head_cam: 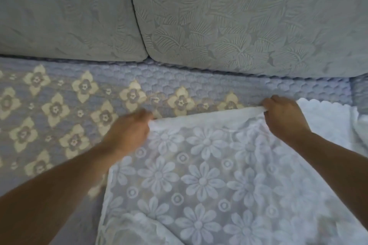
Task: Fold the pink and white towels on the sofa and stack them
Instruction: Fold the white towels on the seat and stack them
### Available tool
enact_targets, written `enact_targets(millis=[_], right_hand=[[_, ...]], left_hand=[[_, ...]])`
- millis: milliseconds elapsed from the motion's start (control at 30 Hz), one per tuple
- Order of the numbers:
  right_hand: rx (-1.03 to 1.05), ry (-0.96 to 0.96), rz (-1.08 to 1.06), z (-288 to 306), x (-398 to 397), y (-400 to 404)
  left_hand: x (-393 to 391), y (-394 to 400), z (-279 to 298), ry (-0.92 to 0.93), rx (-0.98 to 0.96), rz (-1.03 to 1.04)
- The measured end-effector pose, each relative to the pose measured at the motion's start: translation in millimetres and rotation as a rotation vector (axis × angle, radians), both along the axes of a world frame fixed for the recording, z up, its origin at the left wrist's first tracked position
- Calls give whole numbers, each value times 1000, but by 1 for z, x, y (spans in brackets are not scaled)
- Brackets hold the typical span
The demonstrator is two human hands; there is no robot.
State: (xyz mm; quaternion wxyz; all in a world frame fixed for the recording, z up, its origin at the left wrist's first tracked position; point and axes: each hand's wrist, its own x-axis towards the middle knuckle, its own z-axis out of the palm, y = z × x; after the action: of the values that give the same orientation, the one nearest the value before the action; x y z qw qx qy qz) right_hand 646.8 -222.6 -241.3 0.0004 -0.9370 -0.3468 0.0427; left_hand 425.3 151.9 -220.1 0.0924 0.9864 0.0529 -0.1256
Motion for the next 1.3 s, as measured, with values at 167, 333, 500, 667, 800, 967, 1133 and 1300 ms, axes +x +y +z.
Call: enact_targets(millis=[167, 333, 500, 667, 800, 967, 1133, 1300], right_hand=[[107, -30, -276, -3, 23, 25], [79, 39, -291, 6, -26, -28], [-139, 84, -572, 16, -13, -164], [-212, 176, -769, 8, 62, -278], [-240, 261, -819, 6, 108, -319], [-298, 91, -594, 7, 131, -353], [-183, -207, -752, 16, 162, -366], [-93, -77, -202, 32, 49, -293]], left_hand=[[68, 15, 9, -156, 204, 329], [61, -129, -12, -45, -44, -147], [71, -203, -36, 366, -28, 75], [97, -212, -34, 514, -7, 150], [101, -217, -33, 503, 62, 192], [92, -242, -30, 358, 223, 260], [77, -283, -23, 333, 351, 325], [39, -329, -10, -36, 157, 233]])
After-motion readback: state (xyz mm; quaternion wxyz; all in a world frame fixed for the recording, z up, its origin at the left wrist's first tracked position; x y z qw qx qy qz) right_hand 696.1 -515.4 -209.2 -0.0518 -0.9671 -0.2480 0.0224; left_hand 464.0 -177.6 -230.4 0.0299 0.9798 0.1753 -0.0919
